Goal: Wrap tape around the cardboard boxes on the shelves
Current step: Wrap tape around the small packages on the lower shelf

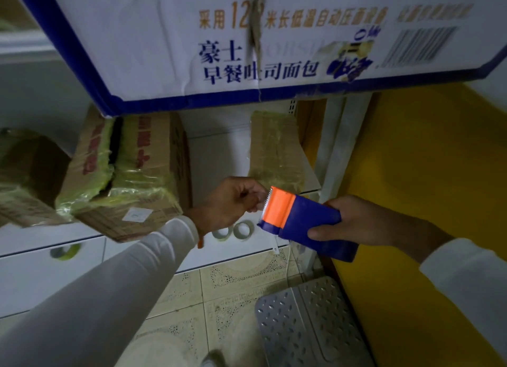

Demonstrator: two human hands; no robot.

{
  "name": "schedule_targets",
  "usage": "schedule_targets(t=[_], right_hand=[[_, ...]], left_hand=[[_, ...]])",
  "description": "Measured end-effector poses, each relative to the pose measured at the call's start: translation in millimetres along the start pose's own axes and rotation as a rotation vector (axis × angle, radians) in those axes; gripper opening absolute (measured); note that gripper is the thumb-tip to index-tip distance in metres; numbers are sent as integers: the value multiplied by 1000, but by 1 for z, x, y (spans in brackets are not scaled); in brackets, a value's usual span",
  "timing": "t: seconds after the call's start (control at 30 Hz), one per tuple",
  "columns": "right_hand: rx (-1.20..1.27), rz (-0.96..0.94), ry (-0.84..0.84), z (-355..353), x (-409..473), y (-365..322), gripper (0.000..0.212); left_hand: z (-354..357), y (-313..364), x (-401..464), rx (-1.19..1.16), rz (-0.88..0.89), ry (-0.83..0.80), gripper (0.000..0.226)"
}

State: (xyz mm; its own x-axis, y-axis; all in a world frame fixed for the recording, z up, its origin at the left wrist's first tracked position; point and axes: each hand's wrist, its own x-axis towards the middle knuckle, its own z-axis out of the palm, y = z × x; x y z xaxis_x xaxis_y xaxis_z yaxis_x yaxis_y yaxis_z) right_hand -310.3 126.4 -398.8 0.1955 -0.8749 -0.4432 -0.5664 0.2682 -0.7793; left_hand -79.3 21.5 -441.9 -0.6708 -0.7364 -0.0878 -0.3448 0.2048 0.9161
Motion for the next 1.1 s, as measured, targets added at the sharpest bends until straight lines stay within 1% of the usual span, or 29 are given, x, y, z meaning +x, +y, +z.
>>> schedule_targets(t=[0.07, 0.13, 0.2, 0.33, 0.43, 0.57, 0.63, 0.73, 0.83, 0.87, 0.9, 0.93, 0.97, 1.0, 1.03, 1.1], right_hand=[[-42, 18, -39, -17, 2, -7, 16], [-94, 61, -3, -37, 1, -8, 20], [-109, 97, 44, -56, -3, -4, 25], [-145, 138, 69, -79, -4, 2, 27], [-167, 159, 55, -85, 0, 5, 31], [-148, 150, 38, -84, 6, 8, 36], [-140, 155, 34, -83, 12, 10, 38], [-132, 182, 33, -80, 21, 15, 29], [-103, 201, 52, -77, 27, 23, 22], [-95, 204, 59, -76, 28, 25, 18], [-87, 206, 67, -75, 28, 27, 13], [-81, 210, 79, -75, 28, 28, 11], [-78, 214, 88, -75, 29, 30, 11], [-77, 215, 90, -74, 29, 31, 11], [-77, 214, 83, -73, 30, 31, 12], [-73, 213, 71, -72, 31, 32, 15]], left_hand=[[-10, -9, 1, -62, 39, 75, 14], [-27, -19, 2, -155, 78, 165, 11], [-43, -26, 4, -137, 64, 204, 11], [-44, -27, 17, -39, 5, 220, 16], [-37, -29, 24, -39, -26, 229, 20], [-33, -36, 25, 10, -52, 212, 20], [-27, -39, 30, -17, -90, 250, 23], [-11, -41, 40, -43, -160, 335, 22], [-1, -41, 48, 51, -211, 443, 11], [-3, -41, 49, 129, -254, 473, 25], [-6, -42, 48, 214, -281, 496, 44], [-9, -42, 46, 293, -263, 518, 56], [-11, -41, 44, 353, -192, 526, 58], [-11, -37, 41, 375, -96, 502, 53], [-10, -34, 40, 383, -9, 433, 47], [-6, -34, 39, 440, 98, 267, 40]])
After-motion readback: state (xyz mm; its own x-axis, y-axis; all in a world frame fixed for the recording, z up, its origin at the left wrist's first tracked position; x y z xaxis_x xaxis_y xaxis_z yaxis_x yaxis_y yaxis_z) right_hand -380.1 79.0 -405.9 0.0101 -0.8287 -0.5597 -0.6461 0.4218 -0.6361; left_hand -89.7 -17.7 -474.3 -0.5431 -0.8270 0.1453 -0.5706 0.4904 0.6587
